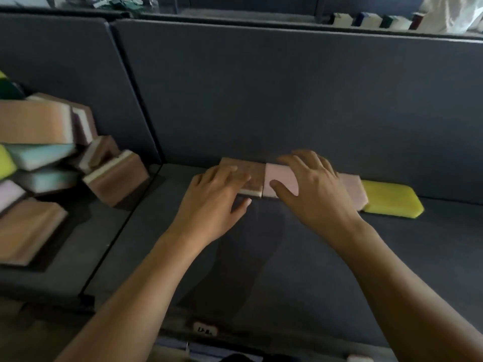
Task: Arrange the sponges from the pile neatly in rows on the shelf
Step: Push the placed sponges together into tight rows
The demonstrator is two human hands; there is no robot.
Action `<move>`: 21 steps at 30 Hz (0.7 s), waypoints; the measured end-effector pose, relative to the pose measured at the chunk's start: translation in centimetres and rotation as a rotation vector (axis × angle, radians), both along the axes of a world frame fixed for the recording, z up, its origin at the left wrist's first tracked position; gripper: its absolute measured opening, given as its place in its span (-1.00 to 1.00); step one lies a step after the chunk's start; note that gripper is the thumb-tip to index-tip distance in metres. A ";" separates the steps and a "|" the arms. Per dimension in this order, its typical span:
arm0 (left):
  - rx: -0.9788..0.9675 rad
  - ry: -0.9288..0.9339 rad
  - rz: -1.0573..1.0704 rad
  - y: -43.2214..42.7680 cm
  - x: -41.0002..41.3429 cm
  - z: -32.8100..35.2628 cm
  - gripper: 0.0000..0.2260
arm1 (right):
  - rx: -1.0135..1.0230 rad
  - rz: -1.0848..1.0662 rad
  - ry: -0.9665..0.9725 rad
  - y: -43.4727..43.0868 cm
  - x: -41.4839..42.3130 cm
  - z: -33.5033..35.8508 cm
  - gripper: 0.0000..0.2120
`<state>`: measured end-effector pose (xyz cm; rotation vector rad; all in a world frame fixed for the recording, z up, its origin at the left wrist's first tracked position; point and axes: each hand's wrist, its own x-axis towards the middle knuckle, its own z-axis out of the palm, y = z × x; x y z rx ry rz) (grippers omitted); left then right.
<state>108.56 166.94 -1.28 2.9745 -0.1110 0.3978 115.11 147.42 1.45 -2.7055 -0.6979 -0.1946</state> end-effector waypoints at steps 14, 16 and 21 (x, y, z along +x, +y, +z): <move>0.099 -0.114 0.460 15.6 -13.0 1.7 -0.64 | 0.022 0.529 -0.065 19.9 -5.1 -0.3 -0.48; 0.109 -0.120 0.472 16.8 -13.9 1.5 -0.65 | 0.026 0.559 -0.070 21.9 -5.3 -0.3 -0.48; 0.093 -0.141 0.452 19.1 -14.2 0.7 -0.64 | 0.017 0.540 -0.046 25.4 -4.7 -0.4 -0.46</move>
